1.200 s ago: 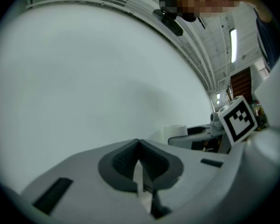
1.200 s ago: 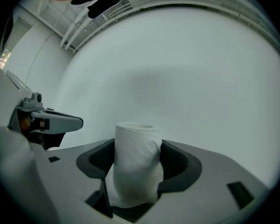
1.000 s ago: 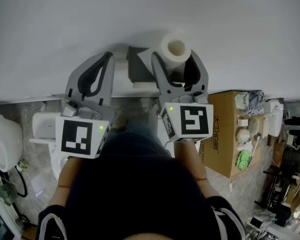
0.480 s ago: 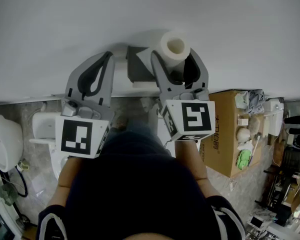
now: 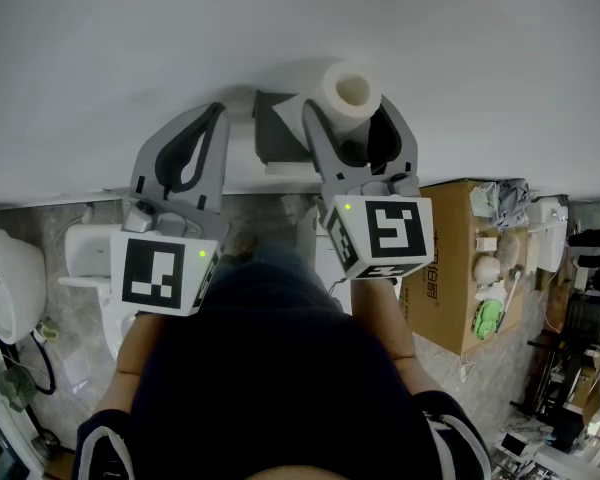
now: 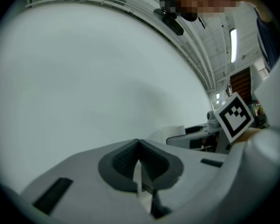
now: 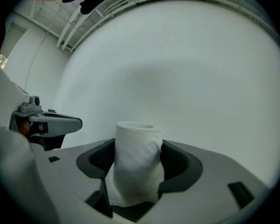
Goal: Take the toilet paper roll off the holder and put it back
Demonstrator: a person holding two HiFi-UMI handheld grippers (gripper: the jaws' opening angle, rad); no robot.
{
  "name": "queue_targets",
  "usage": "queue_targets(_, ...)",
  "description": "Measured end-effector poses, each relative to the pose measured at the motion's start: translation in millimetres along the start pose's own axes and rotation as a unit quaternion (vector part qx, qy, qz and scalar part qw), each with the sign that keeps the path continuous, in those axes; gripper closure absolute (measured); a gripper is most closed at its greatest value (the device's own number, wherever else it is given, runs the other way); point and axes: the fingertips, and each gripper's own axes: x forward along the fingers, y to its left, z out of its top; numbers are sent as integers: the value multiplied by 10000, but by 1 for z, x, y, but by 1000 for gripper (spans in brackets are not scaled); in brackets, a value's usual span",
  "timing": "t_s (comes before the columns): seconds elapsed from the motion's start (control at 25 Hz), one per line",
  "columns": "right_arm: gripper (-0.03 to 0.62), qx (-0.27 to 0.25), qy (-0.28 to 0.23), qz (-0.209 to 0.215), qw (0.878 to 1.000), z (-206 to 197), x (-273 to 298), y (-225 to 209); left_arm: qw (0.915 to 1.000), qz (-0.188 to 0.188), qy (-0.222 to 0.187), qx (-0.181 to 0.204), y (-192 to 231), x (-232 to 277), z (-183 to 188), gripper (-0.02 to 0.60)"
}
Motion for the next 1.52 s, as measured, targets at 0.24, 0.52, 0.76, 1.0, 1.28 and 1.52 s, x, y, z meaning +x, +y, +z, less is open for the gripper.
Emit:
queue_targets(0.24, 289, 8, 5, 39, 10000, 0, 0, 1, 10000, -1, -16, 0, -1, 0, 2, 581)
queue_targets(0.52, 289, -57, 62, 53, 10000, 0, -1, 1, 10000, -32, -72, 39, -1, 0, 3, 581)
queue_targets(0.76, 289, -98, 71, 43, 9999, 0, -2, 2, 10000, -46, -45, -3, -1, 0, 2, 581)
queue_targets(1.0, 289, -144, -77, -18, 9999, 8, -7, 2, 9999, -62, -87, 39, -1, -2, 1, 581)
queue_targets(1.28, 289, -114, -195, -89, 9997, 17, -11, -2, 9999, -96, -84, 43, -2, 1, 3, 581)
queue_targets(1.52, 289, -92, -173, -212, 9996, 20, -23, -2, 9998, -140, -131, 54, -5, -4, 4, 581)
